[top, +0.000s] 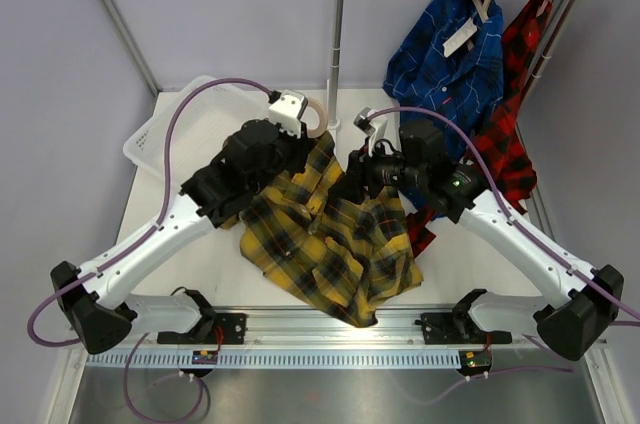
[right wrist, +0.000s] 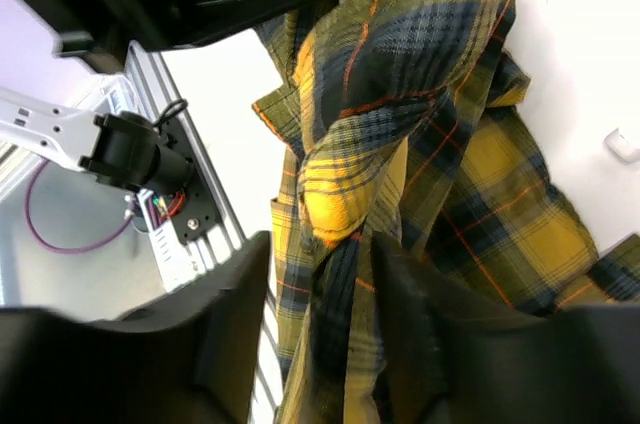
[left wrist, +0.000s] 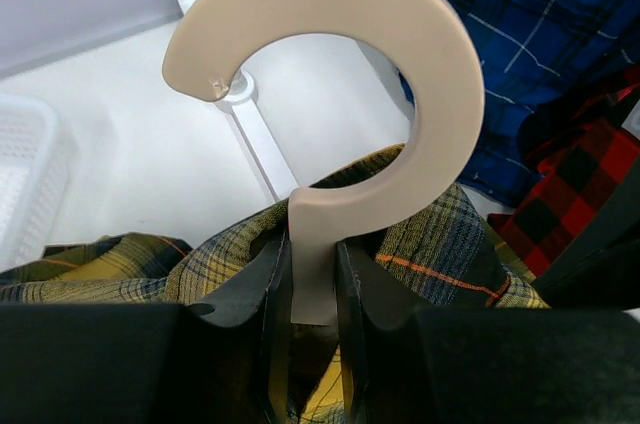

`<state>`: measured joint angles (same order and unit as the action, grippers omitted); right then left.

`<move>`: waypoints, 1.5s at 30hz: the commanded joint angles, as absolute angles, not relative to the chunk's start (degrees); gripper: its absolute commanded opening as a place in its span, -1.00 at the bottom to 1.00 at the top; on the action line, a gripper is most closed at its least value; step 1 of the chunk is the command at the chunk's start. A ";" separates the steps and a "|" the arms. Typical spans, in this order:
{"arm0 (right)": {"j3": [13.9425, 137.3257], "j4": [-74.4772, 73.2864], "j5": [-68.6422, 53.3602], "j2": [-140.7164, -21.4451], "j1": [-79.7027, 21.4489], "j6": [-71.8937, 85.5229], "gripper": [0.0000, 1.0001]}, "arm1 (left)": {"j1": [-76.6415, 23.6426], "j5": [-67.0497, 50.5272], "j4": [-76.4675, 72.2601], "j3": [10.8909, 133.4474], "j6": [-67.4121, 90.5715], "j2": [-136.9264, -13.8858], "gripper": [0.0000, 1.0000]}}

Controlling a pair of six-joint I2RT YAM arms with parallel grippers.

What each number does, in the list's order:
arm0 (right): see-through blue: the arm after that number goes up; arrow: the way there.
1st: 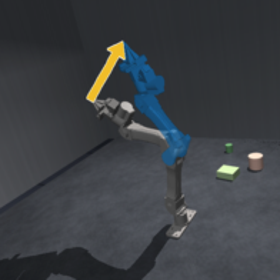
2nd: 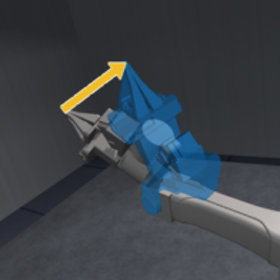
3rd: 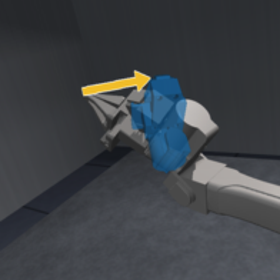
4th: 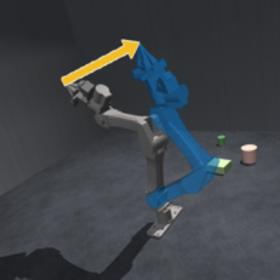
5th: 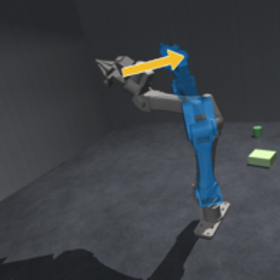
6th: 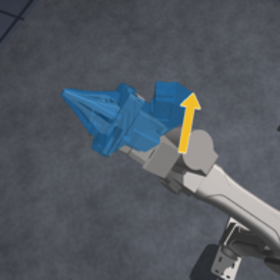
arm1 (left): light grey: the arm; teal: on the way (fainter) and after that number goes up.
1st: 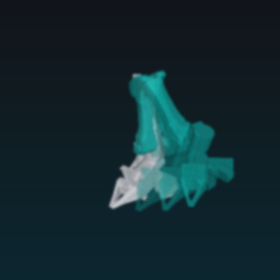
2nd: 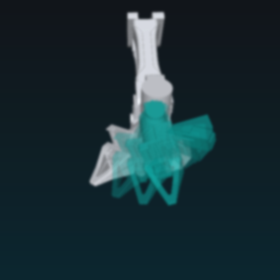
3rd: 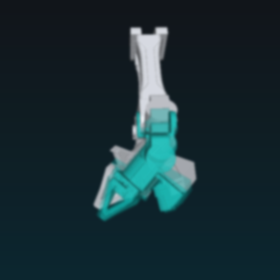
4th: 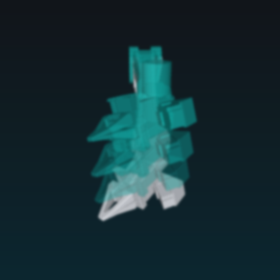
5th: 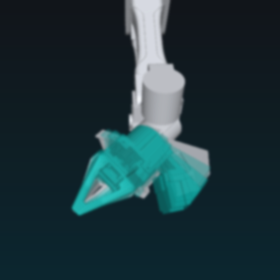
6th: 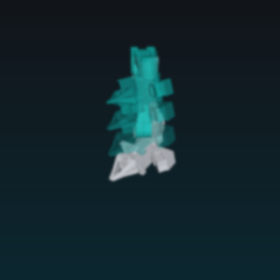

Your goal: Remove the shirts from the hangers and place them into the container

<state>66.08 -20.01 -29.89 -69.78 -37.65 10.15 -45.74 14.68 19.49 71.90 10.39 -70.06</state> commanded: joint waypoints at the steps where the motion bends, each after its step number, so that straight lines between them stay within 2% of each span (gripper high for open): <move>1: 70.83 -21.44 -28.74 -66.89 -38.58 8.96 0.20 | -45.44 16.35 11.70 70.77 4.67 -66.54 -1.00; 3: 73.47 -23.28 -27.78 -66.88 -38.58 9.05 0.35 | -45.44 16.78 9.59 68.39 3.43 -65.66 -1.00; 7: 78.12 -25.57 -26.19 -67.93 -38.67 8.88 0.47 | -45.44 17.67 4.84 63.73 3.34 -63.02 -1.00; 13: 84.46 -29.53 -22.94 -73.12 -39.29 8.70 0.41 | -45.44 17.49 3.70 62.05 2.37 -61.35 -1.00; 17: 87.44 -30.67 -21.01 -77.07 -40.69 9.23 0.22 | -45.53 18.28 3.69 61.17 1.59 -60.38 -1.00; 23: 89.99 -31.72 -19.78 -81.38 -42.19 9.40 0.06 | -45.44 18.46 3.52 60.21 1.50 -59.15 -1.00; 26: 90.88 -31.73 -20.13 -82.70 -42.45 9.40 -0.13 | -45.44 18.54 3.34 59.94 1.23 -58.97 -1.00; 27: 91.05 -31.73 -20.04 -82.79 -42.54 9.32 -0.28 | -45.44 18.54 3.43 59.85 1.23 -58.97 -1.00; 30: 91.49 -32.17 -19.34 -82.97 -42.63 9.05 -0.56 | -45.44 18.89 3.43 59.68 1.06 -58.80 -1.00; 31: 91.58 -32.34 -19.07 -82.71 -42.63 8.88 -0.74 | -45.44 19.16 3.43 59.68 0.97 -58.80 -1.00; 34: 91.32 -33.83 -16.97 -81.31 -42.63 8.18 -1.00 | -45.44 21.00 3.25 59.33 0.70 -58.54 -1.00; 39: 87.90 -37.52 -8.98 -76.56 -42.63 5.10 -1.00 | -45.35 27.15 2.37 58.36 0.35 -57.22 -1.00; 45: 81.66 -40.25 -0.27 -68.83 -41.93 2.55 -1.00 | -44.30 26.90 1.05 57.30 -1.58 -55.28 -1.00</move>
